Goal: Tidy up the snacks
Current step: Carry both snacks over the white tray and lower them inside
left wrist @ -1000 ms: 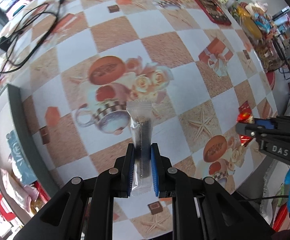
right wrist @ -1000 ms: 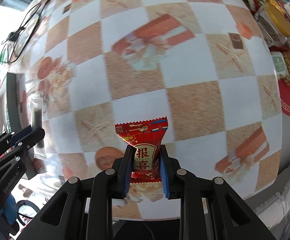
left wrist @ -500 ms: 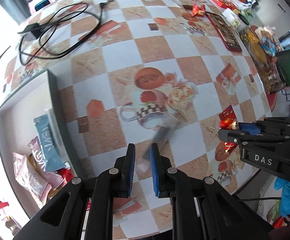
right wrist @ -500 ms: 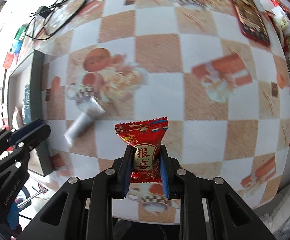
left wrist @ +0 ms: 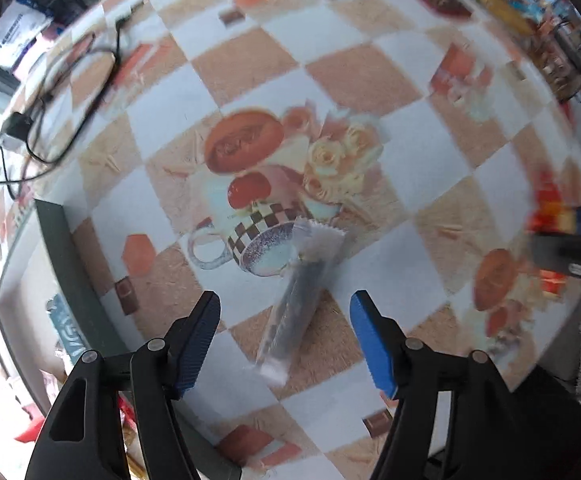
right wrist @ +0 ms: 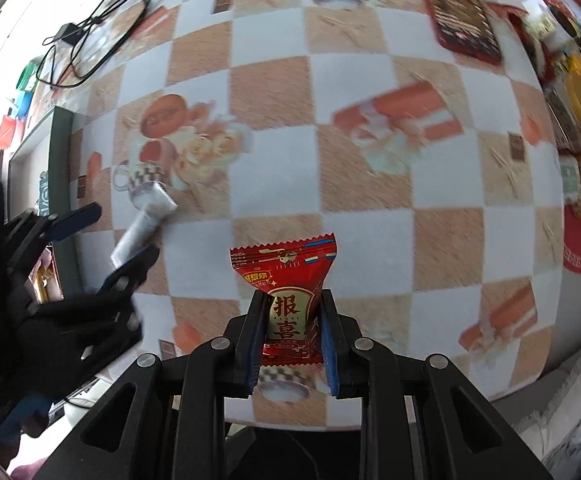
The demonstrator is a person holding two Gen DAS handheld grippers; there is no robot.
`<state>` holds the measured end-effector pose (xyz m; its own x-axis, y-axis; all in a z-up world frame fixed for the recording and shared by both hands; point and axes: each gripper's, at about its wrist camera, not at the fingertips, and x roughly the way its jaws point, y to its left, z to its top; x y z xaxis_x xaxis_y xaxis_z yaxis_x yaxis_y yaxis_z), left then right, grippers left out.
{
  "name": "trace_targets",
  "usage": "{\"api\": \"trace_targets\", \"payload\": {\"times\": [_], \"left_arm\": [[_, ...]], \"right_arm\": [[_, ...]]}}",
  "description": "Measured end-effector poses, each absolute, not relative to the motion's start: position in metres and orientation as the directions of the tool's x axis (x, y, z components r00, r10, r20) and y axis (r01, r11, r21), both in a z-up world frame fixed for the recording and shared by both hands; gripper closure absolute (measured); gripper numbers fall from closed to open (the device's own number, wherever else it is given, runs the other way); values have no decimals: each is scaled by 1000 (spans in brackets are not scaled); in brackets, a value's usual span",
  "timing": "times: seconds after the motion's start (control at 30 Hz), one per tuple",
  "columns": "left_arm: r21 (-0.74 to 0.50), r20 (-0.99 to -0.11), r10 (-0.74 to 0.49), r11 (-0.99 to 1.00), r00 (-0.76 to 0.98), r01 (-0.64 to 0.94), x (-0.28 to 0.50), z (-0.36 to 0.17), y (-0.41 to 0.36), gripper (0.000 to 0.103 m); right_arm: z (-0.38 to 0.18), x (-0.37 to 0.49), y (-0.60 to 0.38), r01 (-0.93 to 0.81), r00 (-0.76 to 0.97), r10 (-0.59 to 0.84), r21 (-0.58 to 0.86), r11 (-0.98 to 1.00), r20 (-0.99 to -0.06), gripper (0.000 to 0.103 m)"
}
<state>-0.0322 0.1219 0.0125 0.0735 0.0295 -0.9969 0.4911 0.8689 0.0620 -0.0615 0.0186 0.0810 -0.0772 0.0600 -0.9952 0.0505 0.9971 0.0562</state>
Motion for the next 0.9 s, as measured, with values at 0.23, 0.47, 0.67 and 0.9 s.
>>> {"api": "trace_targets", "payload": {"times": [0.23,0.47,0.67,0.9], "left_arm": [[11,-999,-3,898,32,440,-26,2,135,25],[-67,-997,-72,894,-6,443,-32,15,139,87],[-116,-990,-136,916,26,384,-41,40,161,87],[-145,-978,-187,929,93,341,-45,79,188,87]], "right_arm": [[82,-70,4,88,-77,77,70,994,-994,77],[79,-60,18,53,-75,80,76,996,-994,77],[89,-59,25,27,-64,79,77,997,-995,77],[98,-53,38,-8,-56,85,85,996,-995,77]]}}
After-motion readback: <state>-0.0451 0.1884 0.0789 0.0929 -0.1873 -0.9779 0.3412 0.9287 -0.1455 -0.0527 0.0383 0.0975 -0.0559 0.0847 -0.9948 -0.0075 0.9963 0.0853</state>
